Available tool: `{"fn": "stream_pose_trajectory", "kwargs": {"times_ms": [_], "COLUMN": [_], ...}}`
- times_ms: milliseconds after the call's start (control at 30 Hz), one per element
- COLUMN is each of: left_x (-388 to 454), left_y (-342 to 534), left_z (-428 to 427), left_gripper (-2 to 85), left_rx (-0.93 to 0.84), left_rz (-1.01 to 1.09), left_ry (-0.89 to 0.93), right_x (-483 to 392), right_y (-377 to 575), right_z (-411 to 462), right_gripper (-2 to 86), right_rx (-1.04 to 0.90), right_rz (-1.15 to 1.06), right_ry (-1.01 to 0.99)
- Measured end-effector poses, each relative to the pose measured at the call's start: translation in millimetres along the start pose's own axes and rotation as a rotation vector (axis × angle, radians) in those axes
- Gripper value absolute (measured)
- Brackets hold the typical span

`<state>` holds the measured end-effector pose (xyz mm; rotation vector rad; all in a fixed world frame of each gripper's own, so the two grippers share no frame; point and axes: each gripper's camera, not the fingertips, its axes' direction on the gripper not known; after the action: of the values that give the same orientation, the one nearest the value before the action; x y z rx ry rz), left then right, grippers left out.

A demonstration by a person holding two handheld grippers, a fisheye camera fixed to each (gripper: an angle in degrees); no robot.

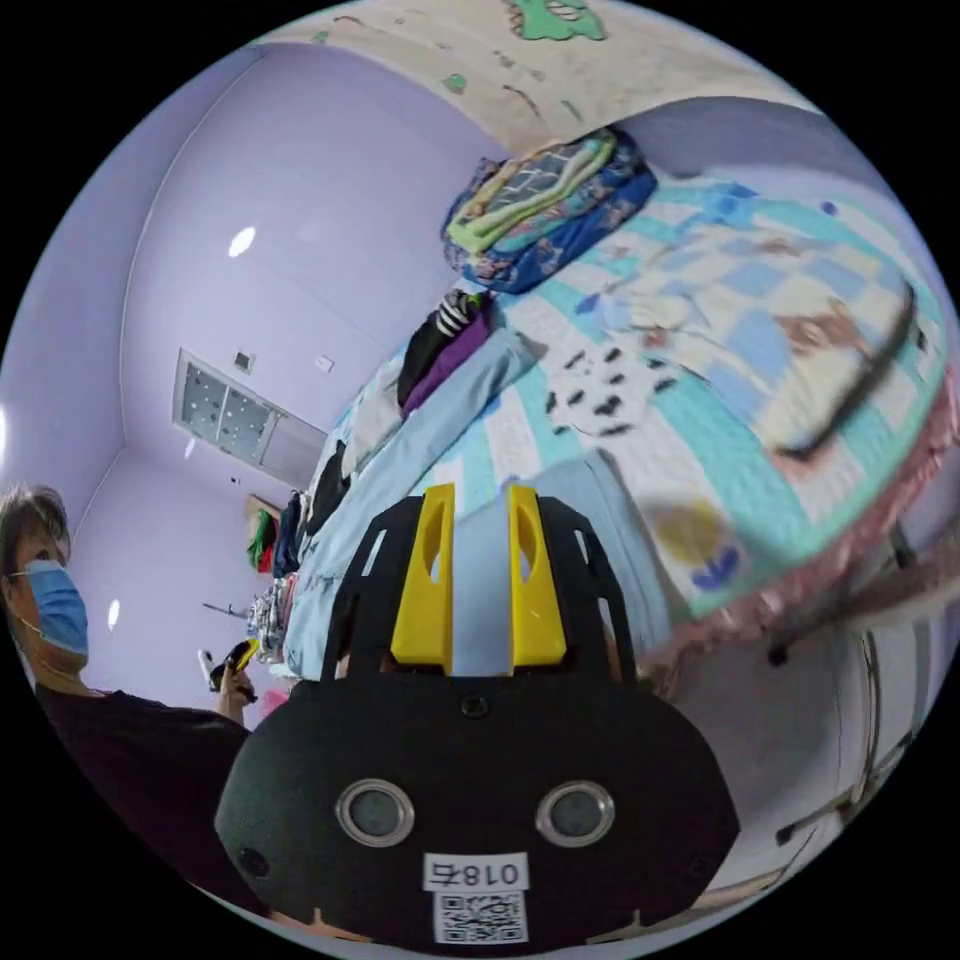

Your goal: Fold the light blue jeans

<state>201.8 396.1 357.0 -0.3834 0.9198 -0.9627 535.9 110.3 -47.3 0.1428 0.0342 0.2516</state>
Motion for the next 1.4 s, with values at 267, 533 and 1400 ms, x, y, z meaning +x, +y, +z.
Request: {"fn": "stream_pose_trajectory", "kwargs": {"times_ms": [267, 533, 1400], "left_x": [103.5, 80.4, 35.5], "left_y": [-132.4, -142.8, -138.1], "left_z": [223.4, 316.6, 261.8], "left_gripper": [4.3, 2.3, 5.3], "left_rx": [-0.25, -0.43, -0.33], "left_rz": [0.287, 0.131, 0.034], "left_ry": [0.179, 0.139, 0.422], "right_x": [29.8, 49.9, 83.5], "right_y": [-154.2, -199.6, -153.7], "right_z": [164.5, 211.7, 171.4], "right_gripper": [10.8, 11.2, 8.0], "right_rx": [-0.135, -0.134, -0.142], "right_rz": [0.253, 0.41, 0.288], "right_ry": [0.075, 0.118, 0.059]}}
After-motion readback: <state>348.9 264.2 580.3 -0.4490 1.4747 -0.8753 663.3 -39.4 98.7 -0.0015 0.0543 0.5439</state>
